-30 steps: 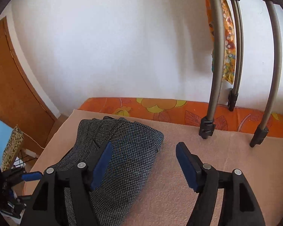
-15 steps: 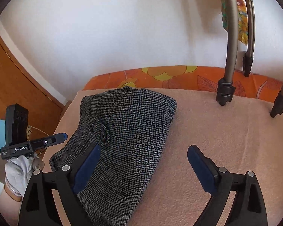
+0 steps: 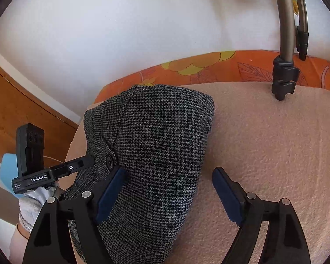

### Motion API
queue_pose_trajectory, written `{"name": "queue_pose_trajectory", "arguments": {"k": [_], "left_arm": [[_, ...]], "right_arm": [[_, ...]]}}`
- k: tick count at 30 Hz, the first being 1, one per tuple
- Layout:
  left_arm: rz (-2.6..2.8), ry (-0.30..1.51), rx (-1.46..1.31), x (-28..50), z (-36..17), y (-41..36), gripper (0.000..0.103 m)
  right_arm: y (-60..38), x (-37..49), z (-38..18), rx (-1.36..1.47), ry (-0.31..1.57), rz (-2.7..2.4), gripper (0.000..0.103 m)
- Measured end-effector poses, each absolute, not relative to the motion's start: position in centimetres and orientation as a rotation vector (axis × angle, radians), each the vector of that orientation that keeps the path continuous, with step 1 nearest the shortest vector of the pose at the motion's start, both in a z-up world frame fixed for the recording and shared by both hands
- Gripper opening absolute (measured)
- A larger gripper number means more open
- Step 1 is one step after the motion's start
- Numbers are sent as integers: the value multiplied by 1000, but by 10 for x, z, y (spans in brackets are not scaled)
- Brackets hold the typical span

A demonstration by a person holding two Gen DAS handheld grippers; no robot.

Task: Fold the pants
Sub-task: 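Grasp the folded shorts with the left tool while the right tool grasps them too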

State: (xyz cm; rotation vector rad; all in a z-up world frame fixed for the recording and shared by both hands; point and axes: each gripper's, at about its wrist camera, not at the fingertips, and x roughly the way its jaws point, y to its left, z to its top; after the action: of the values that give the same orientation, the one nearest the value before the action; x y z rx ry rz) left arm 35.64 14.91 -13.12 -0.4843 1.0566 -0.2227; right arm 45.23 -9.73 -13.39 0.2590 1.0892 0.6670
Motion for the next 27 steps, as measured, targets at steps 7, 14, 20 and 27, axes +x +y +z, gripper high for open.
{"name": "queue_pose_trajectory", "arguments": {"k": [7, 14, 20, 27], "left_arm": [[-250, 1000, -497, 356, -135, 141, 51], [-221, 933, -493, 347, -129, 136, 30], [-213, 887, -418, 341, -113, 125, 26], [-225, 807, -361, 320, -89, 117, 24]], "right_arm": [[-83, 446, -135, 279, 1073, 709, 70], [-72, 433, -125, 213, 1034, 694, 27], [-60, 412, -104, 100, 960, 666, 20], [-50, 369, -70, -37, 850, 679, 17]]}}
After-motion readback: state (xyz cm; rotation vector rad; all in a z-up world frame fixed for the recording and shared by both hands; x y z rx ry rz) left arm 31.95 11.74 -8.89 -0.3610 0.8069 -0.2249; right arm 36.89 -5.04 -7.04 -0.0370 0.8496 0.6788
